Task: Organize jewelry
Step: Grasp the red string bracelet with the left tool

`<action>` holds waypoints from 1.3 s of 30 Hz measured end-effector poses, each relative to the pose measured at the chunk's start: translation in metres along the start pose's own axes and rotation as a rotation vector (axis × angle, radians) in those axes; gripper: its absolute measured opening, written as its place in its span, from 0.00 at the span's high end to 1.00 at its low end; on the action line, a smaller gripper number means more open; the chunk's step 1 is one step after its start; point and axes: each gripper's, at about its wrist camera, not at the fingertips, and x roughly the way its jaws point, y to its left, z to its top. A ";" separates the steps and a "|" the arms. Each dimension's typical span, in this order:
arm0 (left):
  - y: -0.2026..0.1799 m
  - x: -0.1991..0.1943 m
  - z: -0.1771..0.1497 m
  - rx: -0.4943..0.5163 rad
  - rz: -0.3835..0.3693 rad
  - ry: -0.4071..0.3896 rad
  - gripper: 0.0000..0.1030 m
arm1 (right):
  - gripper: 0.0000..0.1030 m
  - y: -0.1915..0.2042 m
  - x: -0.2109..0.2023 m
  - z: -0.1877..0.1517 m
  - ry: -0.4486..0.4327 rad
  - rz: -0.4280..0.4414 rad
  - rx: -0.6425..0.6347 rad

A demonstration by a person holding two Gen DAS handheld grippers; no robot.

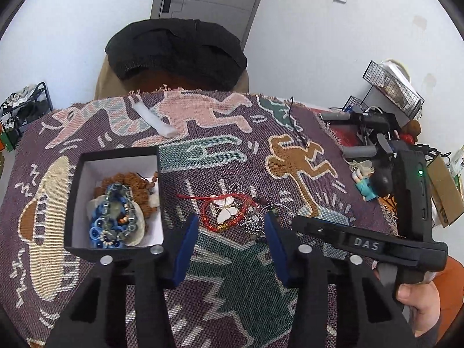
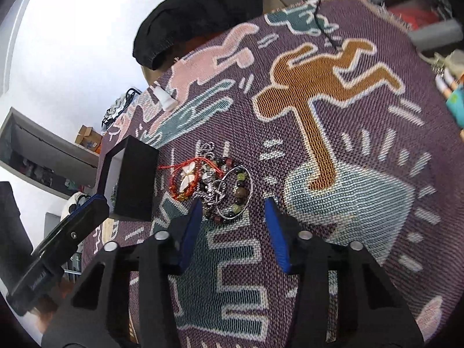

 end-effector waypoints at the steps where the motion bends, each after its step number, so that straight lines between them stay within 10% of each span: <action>1: 0.000 0.002 0.000 0.000 -0.001 0.003 0.59 | 0.57 -0.001 0.003 0.001 0.004 0.003 0.009; 10: -0.005 0.032 0.002 -0.008 -0.008 0.055 0.72 | 0.96 -0.015 0.028 0.004 0.035 0.059 0.084; 39: -0.011 0.106 0.007 -0.054 0.034 0.149 0.92 | 0.97 -0.037 -0.041 -0.003 -0.129 0.096 0.065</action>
